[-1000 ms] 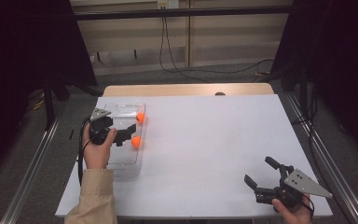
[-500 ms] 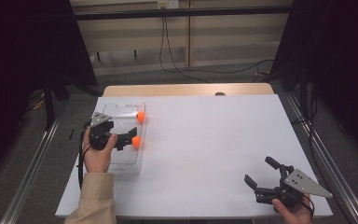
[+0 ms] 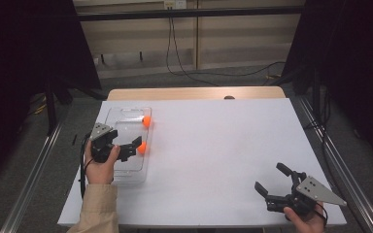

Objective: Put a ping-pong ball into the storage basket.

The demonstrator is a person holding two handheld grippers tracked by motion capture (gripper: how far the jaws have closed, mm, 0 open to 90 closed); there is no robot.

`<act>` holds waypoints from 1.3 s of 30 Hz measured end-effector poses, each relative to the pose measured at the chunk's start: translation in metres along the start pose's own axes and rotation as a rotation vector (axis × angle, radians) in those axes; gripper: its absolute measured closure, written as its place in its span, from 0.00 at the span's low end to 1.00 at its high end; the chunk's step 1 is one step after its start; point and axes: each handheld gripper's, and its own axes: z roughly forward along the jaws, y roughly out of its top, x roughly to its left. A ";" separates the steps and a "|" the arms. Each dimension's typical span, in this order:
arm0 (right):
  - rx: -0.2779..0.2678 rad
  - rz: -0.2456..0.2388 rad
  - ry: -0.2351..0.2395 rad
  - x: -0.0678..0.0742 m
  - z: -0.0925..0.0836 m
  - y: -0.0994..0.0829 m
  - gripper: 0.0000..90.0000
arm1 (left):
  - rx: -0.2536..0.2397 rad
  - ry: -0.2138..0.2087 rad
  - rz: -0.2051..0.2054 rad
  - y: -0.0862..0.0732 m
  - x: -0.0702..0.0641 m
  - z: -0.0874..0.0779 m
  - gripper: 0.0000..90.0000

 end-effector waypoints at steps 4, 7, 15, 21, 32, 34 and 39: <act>0.000 0.001 0.000 0.000 0.000 0.000 0.03 | 0.006 0.008 0.016 -0.003 -0.003 -0.001 0.05; 0.001 -0.001 0.000 0.000 0.000 0.000 0.03 | -0.002 0.002 0.022 -0.005 -0.004 -0.003 0.05; -0.001 0.001 -0.001 0.000 -0.001 0.000 0.03 | -0.019 0.002 0.034 -0.008 -0.008 -0.007 0.05; -0.001 0.002 -0.001 0.000 -0.001 0.001 0.03 | -0.015 -0.004 0.038 -0.010 -0.011 -0.010 0.05; -0.001 0.002 -0.001 0.000 -0.001 0.001 0.03 | -0.029 -0.012 0.033 -0.012 -0.013 -0.016 0.05; -0.001 0.002 -0.002 0.000 -0.001 0.001 0.03 | -0.030 -0.015 0.035 -0.013 -0.014 -0.017 0.05; -0.001 0.001 -0.002 0.000 -0.001 0.001 0.03 | -0.039 -0.012 0.040 -0.015 -0.014 -0.019 0.05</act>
